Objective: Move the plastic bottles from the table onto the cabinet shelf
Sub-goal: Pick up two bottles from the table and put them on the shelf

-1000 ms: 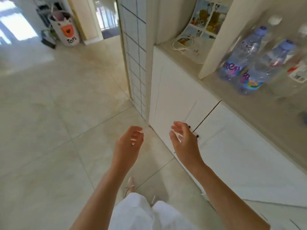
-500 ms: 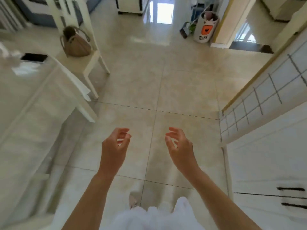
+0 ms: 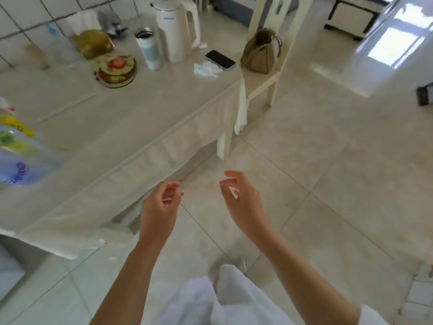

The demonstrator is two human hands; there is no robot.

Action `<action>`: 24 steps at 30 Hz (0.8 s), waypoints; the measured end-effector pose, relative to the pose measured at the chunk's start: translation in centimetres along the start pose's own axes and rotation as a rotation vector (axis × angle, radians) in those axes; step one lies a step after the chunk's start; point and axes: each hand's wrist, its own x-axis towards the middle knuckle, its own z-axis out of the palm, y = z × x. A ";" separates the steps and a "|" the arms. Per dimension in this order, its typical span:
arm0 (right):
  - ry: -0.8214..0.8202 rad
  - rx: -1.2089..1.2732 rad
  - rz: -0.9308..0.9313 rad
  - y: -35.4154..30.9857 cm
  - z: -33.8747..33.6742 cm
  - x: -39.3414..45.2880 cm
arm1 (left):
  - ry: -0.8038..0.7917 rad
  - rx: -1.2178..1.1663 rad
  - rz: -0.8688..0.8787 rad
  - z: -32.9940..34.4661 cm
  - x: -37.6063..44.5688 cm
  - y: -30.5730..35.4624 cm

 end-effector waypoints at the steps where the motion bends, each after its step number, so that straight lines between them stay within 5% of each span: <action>1: -0.040 -0.001 -0.008 -0.5 0.9 1.2 | 0.029 0.000 -0.023 -0.6 0.6 -0.6; 12: -0.382 -0.082 -0.191 -6.0 9.0 14.7 | 0.331 -0.079 -0.318 -4.4 8.2 -3.6; 24: -0.569 -0.122 -0.369 -12.6 18.9 23.1 | 0.619 -0.121 -0.461 -10.0 15.2 -6.9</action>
